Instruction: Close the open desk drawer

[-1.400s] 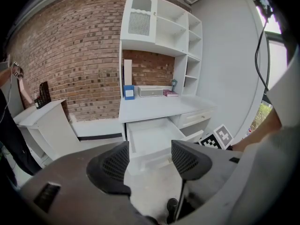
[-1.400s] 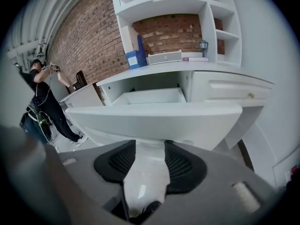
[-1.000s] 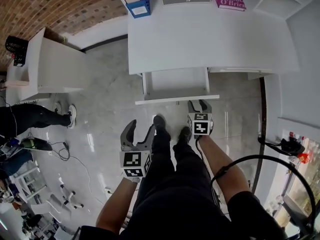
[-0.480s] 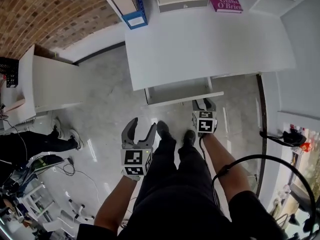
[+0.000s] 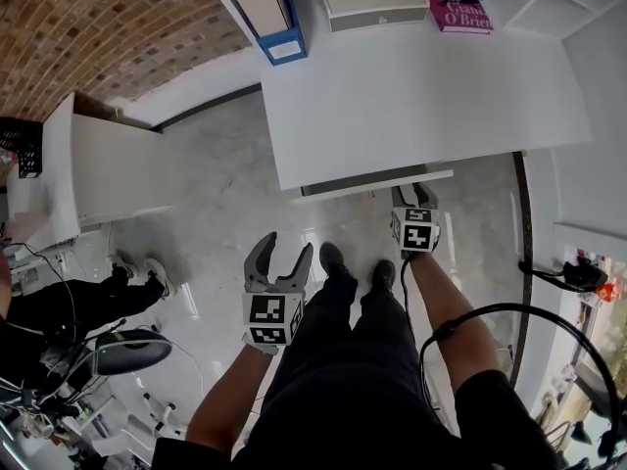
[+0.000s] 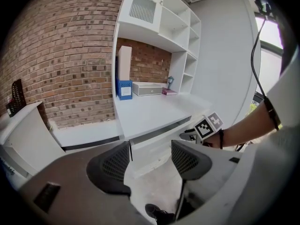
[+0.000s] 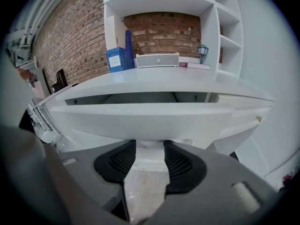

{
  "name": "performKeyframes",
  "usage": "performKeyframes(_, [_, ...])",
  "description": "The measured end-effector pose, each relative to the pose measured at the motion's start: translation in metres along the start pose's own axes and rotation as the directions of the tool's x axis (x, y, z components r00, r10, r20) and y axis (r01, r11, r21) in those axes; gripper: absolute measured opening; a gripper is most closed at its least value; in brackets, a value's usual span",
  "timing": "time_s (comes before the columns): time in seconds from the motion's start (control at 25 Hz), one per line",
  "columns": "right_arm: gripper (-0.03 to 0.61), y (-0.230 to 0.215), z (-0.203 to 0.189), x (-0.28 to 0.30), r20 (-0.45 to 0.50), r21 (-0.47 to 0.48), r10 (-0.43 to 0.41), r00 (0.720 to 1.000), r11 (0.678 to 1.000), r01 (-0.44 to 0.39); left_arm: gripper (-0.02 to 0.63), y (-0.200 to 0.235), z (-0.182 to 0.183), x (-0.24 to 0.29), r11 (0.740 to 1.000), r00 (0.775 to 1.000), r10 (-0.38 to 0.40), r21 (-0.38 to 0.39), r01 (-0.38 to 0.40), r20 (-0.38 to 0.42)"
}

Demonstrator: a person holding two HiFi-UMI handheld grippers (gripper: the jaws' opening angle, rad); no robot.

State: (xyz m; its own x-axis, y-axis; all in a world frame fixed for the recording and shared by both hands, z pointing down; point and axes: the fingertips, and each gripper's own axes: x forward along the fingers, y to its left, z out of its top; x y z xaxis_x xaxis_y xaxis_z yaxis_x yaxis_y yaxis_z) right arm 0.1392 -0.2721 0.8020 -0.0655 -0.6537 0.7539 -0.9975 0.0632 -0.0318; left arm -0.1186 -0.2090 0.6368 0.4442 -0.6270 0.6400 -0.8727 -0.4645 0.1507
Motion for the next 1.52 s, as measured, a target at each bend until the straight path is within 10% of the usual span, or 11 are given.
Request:
performKeyframes(0.92, [0.193, 0.004, 0.035, 0.006, 0.027, -0.009, 0.018, 0.999, 1.0, -0.018, 0.276, 0.015, 0.021, 0.002, 0.999, 0.999, 0.036, -0.007, -0.035, 0.025])
performKeyframes(1.28, [0.19, 0.001, 0.086, -0.079, 0.194, -0.025, 0.03, 0.981, 0.999, -0.025, 0.277, 0.004, 0.075, -0.009, 0.997, 0.986, 0.066, -0.041, -0.061, 0.15])
performKeyframes(1.52, [0.19, 0.001, 0.159, -0.151, 0.385, -0.082, 0.066, 0.921, 0.996, -0.037, 0.276, -0.016, 0.12, -0.025, 0.997, 0.965, 0.076, -0.035, -0.069, 0.25])
